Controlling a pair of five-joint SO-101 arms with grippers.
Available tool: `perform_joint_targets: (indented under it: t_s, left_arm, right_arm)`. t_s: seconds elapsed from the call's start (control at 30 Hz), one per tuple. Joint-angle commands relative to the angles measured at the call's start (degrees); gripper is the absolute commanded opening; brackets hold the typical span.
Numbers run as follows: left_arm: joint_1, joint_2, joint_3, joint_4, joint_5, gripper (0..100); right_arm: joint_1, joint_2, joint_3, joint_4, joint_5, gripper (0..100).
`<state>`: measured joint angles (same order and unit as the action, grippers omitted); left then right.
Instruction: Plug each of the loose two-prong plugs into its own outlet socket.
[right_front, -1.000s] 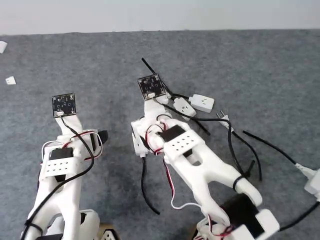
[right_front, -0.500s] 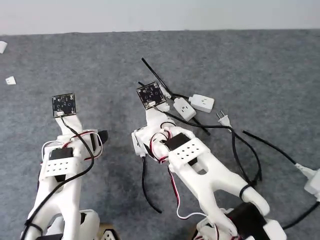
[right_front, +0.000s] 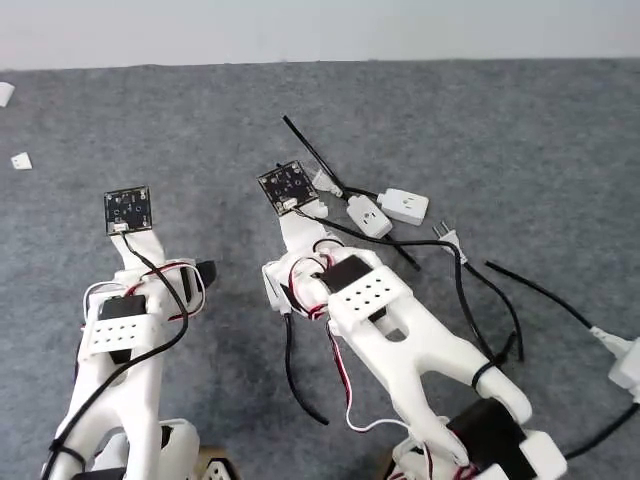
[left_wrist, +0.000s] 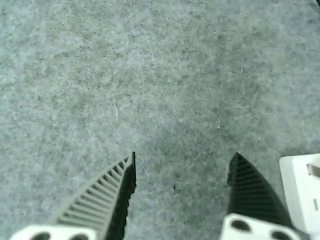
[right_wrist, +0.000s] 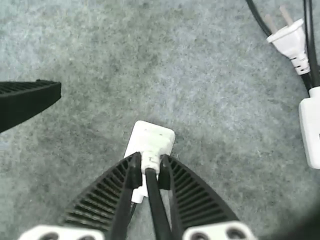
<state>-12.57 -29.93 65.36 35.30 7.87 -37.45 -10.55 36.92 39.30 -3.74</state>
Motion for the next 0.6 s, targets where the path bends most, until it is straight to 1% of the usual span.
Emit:
perform_joint_targets:
  t_s: [0.0,0.23,0.33,0.57]
  left_arm:
    - [-0.2,-1.7,-0.7,-0.3,-0.4,28]
    - [-0.2,-1.7,-0.7,-0.3,-0.4,28]
    - [-0.2,-1.7,-0.7,-0.3,-0.4,28]
    - [-0.2,-1.7,-0.7,-0.3,-0.4,28]
  right_arm:
    - [-0.7,-0.7,-3.9,1.5,1.1,0.8]
    - [-0.6,-0.8,-6.5,1.8,1.8,0.8]
    - [-0.6,-0.7,-6.9,1.7,4.0,0.8]
    - [-0.6,-0.7,-6.9,1.7,5.2,0.8]
